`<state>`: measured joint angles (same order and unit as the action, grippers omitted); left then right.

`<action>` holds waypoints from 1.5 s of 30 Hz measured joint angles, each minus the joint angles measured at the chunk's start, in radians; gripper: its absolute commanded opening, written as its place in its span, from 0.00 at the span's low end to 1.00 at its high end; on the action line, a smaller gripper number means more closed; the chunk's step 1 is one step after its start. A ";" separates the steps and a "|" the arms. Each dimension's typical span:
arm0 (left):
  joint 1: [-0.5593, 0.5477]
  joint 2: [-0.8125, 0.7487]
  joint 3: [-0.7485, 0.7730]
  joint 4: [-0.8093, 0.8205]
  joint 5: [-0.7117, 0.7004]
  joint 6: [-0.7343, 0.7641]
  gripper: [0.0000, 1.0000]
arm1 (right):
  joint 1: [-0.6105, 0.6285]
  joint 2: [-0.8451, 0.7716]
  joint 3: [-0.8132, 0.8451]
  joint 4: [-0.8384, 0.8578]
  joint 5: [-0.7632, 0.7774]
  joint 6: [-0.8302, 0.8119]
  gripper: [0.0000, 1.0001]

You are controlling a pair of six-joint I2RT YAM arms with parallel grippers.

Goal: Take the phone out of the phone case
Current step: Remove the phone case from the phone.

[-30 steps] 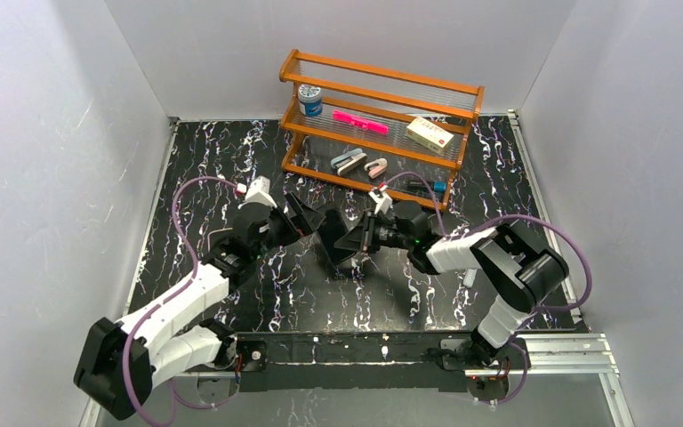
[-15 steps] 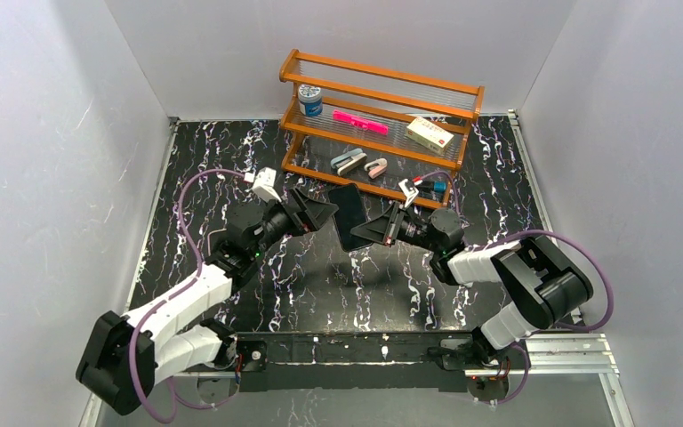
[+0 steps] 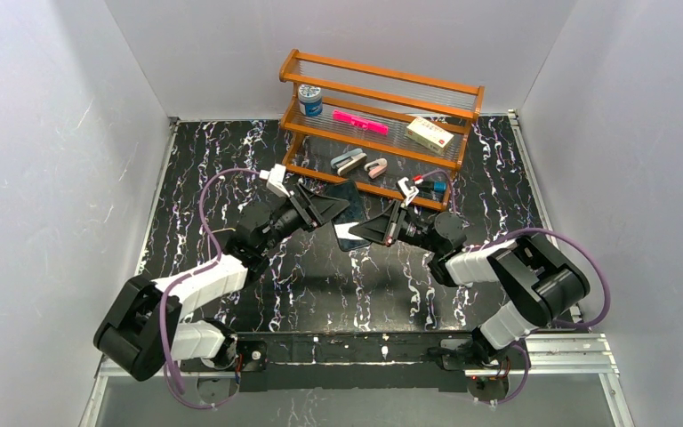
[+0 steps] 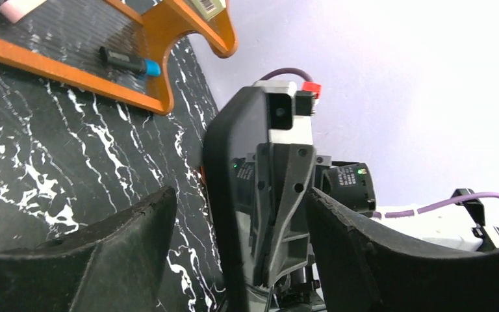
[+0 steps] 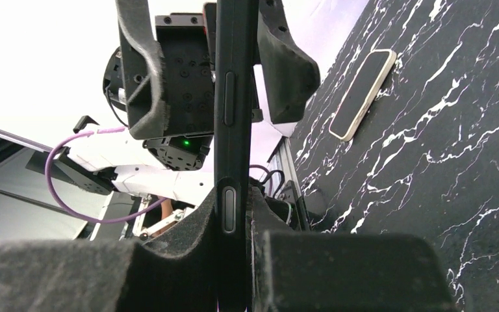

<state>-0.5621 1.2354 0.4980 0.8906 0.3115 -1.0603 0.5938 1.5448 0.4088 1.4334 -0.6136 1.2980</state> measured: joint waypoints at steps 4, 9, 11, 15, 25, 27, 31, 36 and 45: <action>-0.004 0.020 0.000 0.072 0.011 -0.036 0.32 | 0.019 0.022 0.000 0.003 0.000 0.014 0.01; -0.002 0.044 -0.002 0.108 0.011 -0.074 0.02 | 0.026 0.029 0.001 0.037 0.005 0.028 0.04; 0.000 0.044 -0.003 0.130 0.013 -0.090 0.00 | 0.026 0.034 0.001 0.056 0.004 0.044 0.12; 0.000 0.041 -0.010 0.155 0.019 -0.096 0.00 | 0.026 0.034 0.001 0.073 -0.004 0.044 0.30; 0.086 0.048 -0.015 0.126 0.141 -0.087 0.00 | -0.092 -0.008 0.001 0.034 -0.220 -0.086 0.72; 0.111 0.048 -0.015 0.126 0.171 -0.089 0.00 | -0.096 -0.043 0.003 -0.026 -0.266 -0.151 0.79; 0.130 0.048 -0.014 0.126 0.238 -0.092 0.00 | -0.094 -0.137 0.019 -0.209 -0.313 -0.319 0.90; 0.130 0.049 0.001 0.126 0.320 -0.092 0.00 | -0.090 -0.221 0.049 -0.417 -0.308 -0.484 0.92; 0.130 0.048 0.047 0.127 0.374 -0.088 0.00 | -0.061 -0.208 0.107 -0.522 -0.393 -0.616 0.78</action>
<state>-0.4320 1.2835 0.5453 1.0176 0.6857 -1.1484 0.5327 1.3365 0.5159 0.9115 -1.0069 0.6819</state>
